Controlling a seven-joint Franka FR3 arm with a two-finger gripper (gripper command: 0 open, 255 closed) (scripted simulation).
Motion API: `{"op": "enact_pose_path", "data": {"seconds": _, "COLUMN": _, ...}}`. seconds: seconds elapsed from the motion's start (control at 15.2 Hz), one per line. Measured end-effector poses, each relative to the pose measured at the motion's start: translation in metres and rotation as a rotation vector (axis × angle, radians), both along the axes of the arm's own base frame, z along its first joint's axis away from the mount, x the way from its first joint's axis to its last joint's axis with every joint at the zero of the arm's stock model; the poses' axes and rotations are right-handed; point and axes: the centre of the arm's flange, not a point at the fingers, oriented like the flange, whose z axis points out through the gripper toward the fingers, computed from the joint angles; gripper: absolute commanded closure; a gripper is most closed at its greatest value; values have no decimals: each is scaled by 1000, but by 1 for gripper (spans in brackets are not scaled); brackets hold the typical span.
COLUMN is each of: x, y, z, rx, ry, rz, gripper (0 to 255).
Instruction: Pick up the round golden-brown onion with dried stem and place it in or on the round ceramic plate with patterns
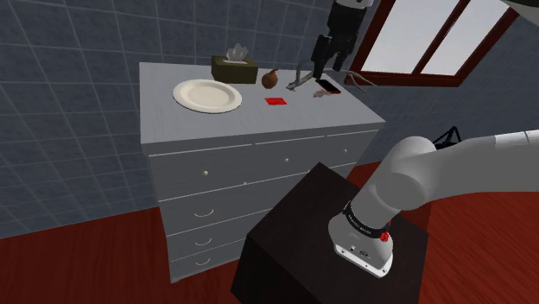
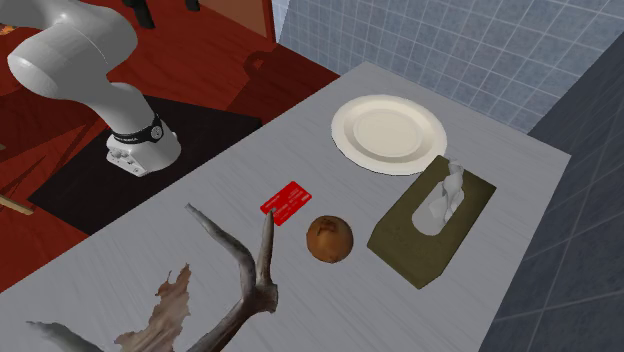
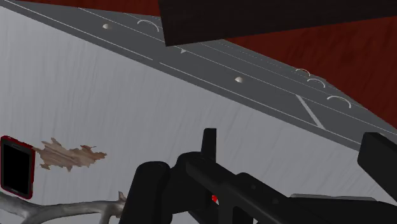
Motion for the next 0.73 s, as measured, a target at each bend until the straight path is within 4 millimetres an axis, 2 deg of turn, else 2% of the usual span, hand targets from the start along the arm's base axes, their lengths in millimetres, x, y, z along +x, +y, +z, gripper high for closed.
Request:
{"op": "enact_pose_path", "data": {"seconds": 0.13, "x": 5, "y": -1, "z": -3, "rx": 2, "ry": -6, "rz": -9, "gripper": 0}}
{"op": "enact_pose_path", "data": {"seconds": 0.2, "x": 10, "y": -6, "z": -10, "rx": 6, "ry": -15, "rz": -22, "gripper": 0}}
{"op": "enact_pose_path", "data": {"seconds": 0.73, "x": 74, "y": -51, "z": -63, "rx": 41, "ry": -127, "rz": -159, "gripper": 0}}
